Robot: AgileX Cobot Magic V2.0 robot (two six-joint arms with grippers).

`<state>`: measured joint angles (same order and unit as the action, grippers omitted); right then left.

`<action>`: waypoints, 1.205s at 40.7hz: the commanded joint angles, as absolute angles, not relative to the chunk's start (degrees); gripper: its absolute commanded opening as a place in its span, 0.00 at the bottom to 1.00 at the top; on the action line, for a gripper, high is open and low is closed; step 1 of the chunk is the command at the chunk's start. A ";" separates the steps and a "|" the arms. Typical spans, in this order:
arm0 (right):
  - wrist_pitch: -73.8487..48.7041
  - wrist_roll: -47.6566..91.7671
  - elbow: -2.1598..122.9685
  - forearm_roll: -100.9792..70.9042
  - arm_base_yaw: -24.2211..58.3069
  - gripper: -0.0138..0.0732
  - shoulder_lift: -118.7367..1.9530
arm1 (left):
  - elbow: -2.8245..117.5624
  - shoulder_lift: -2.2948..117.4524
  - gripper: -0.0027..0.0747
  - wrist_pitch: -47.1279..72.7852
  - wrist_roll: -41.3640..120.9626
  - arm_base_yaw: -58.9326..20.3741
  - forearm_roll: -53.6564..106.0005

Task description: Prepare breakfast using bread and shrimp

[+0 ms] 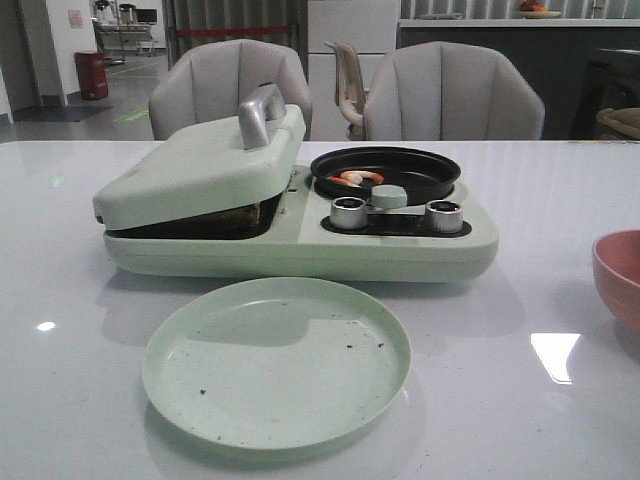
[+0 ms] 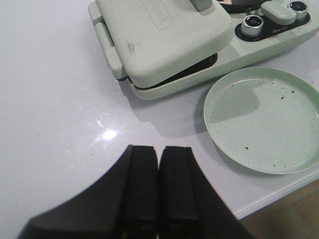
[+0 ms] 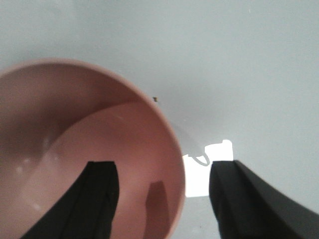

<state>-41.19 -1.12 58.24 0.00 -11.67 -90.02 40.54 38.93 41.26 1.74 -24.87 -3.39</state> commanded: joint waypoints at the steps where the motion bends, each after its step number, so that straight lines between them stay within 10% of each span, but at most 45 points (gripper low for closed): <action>1: -40.68 -0.39 59.73 0.00 -8.28 0.75 -81.69 | 42.23 38.70 0.16 37.04 1.21 -25.21 -3.37; 36: -49.50 -0.39 43.97 0.99 3.68 0.74 -41.29 | 42.23 38.70 0.16 37.04 1.21 -25.21 -3.37; 49: -49.42 -0.39 43.78 0.99 3.68 0.33 -41.06 | 42.23 38.70 0.16 36.94 1.21 -25.21 -3.37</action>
